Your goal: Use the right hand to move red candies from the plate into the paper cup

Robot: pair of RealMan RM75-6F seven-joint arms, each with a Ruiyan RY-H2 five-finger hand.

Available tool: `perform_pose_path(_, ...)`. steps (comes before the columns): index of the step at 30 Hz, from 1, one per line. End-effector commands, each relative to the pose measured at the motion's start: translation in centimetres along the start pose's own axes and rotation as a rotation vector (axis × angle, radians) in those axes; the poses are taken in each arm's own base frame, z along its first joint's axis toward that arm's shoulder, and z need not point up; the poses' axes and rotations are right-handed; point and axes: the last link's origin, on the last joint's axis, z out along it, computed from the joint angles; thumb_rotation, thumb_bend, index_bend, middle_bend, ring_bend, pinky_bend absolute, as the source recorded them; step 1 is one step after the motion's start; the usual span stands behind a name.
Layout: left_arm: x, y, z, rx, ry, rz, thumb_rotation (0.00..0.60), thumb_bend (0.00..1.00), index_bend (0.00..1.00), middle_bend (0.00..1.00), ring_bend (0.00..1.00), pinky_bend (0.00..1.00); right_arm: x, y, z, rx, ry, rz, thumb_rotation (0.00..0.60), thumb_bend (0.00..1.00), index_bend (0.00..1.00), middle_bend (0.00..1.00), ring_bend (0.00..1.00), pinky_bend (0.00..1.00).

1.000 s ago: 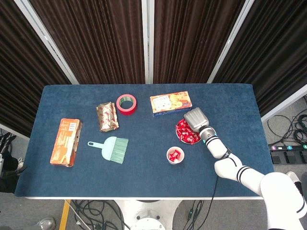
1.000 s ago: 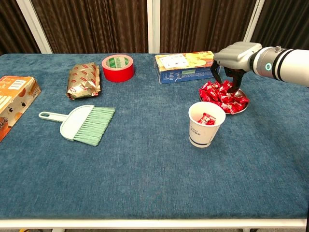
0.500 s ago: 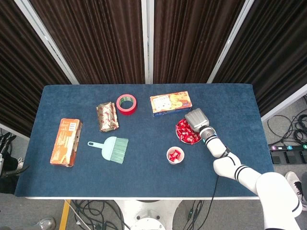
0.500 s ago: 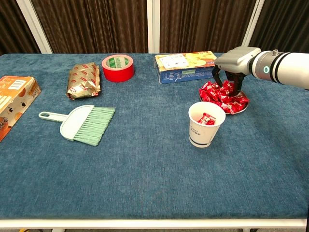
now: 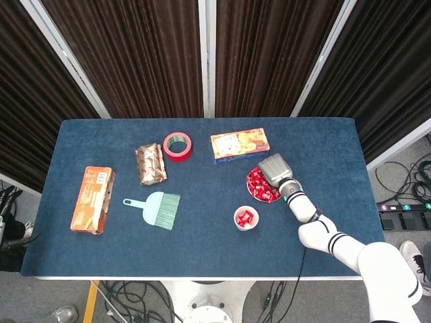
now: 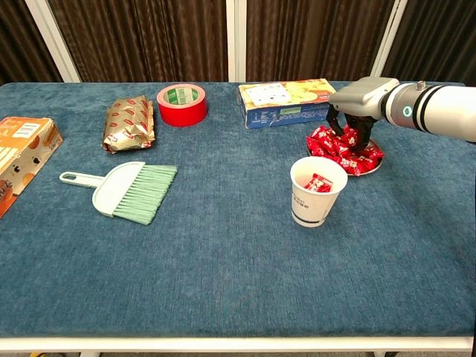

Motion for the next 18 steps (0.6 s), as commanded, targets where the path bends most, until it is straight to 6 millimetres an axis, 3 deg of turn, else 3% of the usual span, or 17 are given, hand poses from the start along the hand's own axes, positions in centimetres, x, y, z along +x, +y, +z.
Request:
perform_pose_path(1, 0.0, 0.0, 0.0, 0.000, -0.002, -0.001, 0.468, 0.09, 0.14, 0.14, 0.05, 0.19, 0.1, 0.0, 0.0, 0.000, 0.002, 0.001, 0.600, 0.17, 0.64, 1.00, 1.00, 0.91)
perform_pose_path(11, 0.1, 0.1, 0.1, -0.003, -0.001, -0.016, 0.468, 0.09, 0.14, 0.14, 0.05, 0.19, 2.1, 0.1, -1.0, 0.013, 0.075, 0.009, 0.600, 0.17, 0.64, 1.00, 1.00, 0.91)
perform_pose_path(18, 0.2, 0.3, 0.2, -0.008, 0.004, -0.007, 0.465, 0.09, 0.14, 0.14, 0.05, 0.19, 5.0, -0.8, -4.4, 0.074, 0.186, -0.008, 0.600, 0.17, 0.64, 1.00, 1.00, 0.92)
